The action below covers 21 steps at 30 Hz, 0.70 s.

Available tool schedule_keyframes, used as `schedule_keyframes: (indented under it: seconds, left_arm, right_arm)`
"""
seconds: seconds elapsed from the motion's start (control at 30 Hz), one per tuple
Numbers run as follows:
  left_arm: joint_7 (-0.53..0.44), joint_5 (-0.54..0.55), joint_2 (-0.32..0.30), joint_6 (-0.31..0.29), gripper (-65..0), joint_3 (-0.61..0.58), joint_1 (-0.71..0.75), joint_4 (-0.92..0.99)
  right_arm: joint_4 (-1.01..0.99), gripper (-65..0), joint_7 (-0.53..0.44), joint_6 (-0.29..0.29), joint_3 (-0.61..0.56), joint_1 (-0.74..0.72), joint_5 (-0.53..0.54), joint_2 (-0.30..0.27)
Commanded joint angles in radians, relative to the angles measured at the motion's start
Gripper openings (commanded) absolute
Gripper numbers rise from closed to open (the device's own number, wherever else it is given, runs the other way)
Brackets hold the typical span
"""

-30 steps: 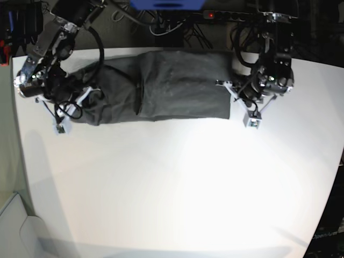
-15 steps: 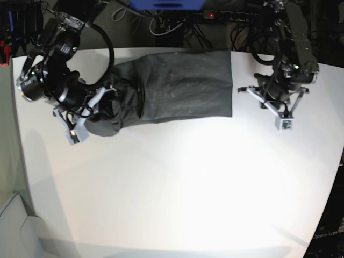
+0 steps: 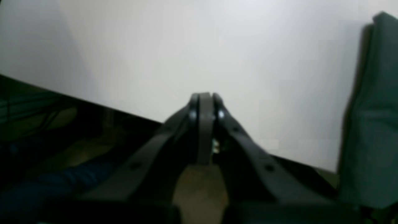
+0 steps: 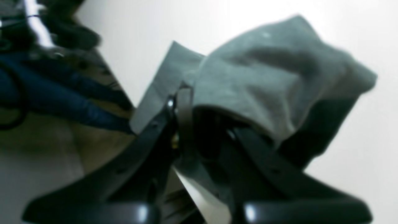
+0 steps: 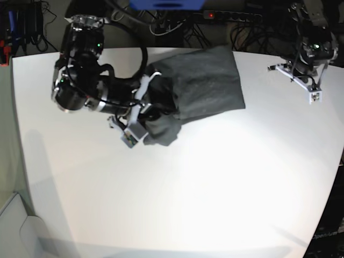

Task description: Layout the t-shirt on the table in an organized manner, then fold the t-shirt properly

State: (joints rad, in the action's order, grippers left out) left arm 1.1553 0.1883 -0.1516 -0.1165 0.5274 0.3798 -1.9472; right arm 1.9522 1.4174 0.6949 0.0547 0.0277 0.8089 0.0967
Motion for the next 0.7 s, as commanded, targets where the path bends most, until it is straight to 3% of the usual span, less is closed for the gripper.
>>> schedule_keyframes:
  seconds: [0.0, 0.3, 0.67]
  left_arm:
    - [-0.015, 0.001, -0.010, 0.004, -64.7, 0.004, 0.008, -0.021]
    - [-0.013, -0.006, -0.007, 0.004, -64.6, 0.006, 0.034, -0.011]
    - [-0.021, -0.005, 0.080, 0.004, -65.0, -0.002, -0.012, 0.099]
  right_arm:
    - [0.011, -65.0, -0.021, 0.003, -0.020, -0.015, 0.027, 0.005]
    - [0.005, -65.0, -0.021, 0.003, -0.164, -0.007, -0.059, 0.053]
    - [0.005, -65.0, -0.021, 0.003, -0.174, -0.002, -0.061, 0.053]
